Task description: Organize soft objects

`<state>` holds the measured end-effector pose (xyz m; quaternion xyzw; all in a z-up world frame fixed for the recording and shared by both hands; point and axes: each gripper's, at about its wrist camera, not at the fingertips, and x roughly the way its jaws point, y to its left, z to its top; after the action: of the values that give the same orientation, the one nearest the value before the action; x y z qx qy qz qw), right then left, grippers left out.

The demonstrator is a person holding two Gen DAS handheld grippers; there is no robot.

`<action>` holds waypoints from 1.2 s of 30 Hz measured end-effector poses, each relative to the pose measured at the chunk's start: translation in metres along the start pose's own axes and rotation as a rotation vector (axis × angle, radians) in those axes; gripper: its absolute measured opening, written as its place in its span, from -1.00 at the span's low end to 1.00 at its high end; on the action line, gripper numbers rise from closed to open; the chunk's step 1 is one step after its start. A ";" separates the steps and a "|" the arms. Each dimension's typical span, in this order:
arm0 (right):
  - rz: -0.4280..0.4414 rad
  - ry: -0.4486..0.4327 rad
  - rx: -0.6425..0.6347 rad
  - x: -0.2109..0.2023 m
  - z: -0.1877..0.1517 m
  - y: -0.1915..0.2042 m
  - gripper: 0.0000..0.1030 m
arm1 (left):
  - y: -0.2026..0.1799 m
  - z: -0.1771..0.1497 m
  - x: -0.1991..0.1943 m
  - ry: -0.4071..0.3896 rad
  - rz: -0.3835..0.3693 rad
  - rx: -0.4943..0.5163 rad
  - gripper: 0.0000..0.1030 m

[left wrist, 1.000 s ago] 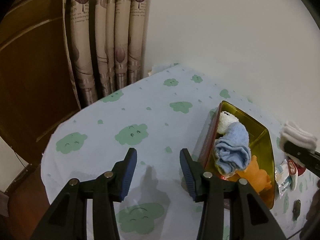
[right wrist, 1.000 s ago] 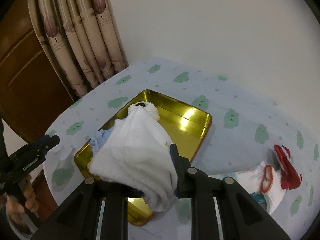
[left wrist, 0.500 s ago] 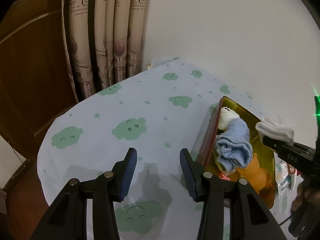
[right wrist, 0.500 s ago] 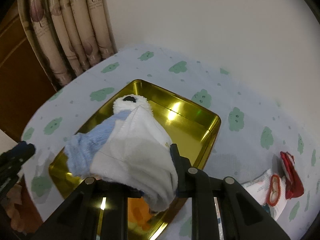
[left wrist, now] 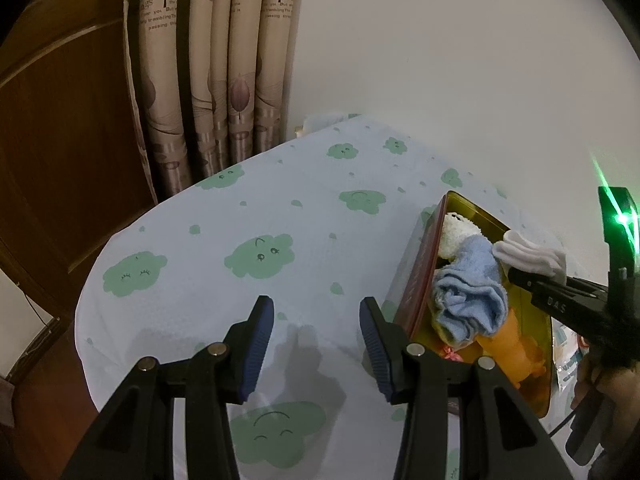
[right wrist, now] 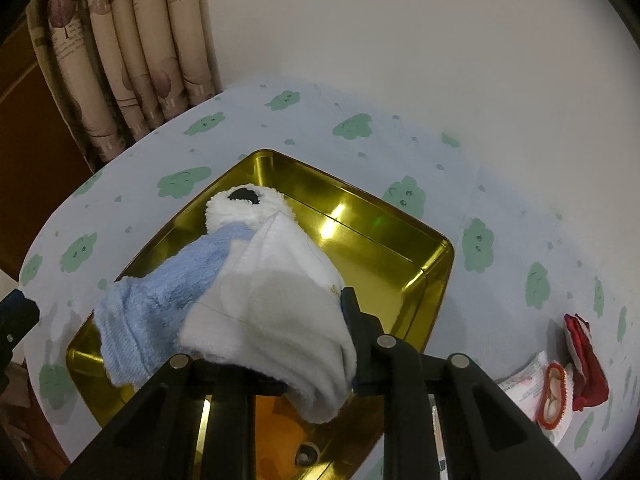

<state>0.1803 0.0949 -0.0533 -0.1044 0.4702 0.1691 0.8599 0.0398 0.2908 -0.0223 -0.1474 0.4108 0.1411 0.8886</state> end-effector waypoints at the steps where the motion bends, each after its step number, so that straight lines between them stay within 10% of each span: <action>1: 0.003 0.003 0.006 0.002 0.001 0.000 -0.61 | 0.000 0.000 0.000 0.001 -0.001 -0.001 -0.11; 10: 0.008 0.013 0.000 0.012 0.006 0.005 -0.57 | -0.003 -0.001 -0.001 -0.009 0.019 0.025 -0.11; 17: -0.007 -0.005 0.012 0.005 0.003 0.003 0.26 | -0.003 -0.002 0.000 -0.006 0.021 0.024 -0.11; 36: 0.029 -0.079 0.018 -0.047 -0.011 -0.006 0.30 | -0.012 -0.001 0.002 -0.015 0.056 0.076 -0.11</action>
<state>0.1504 0.0762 -0.0194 -0.0831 0.4390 0.1811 0.8761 0.0447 0.2797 -0.0231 -0.1010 0.4132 0.1511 0.8923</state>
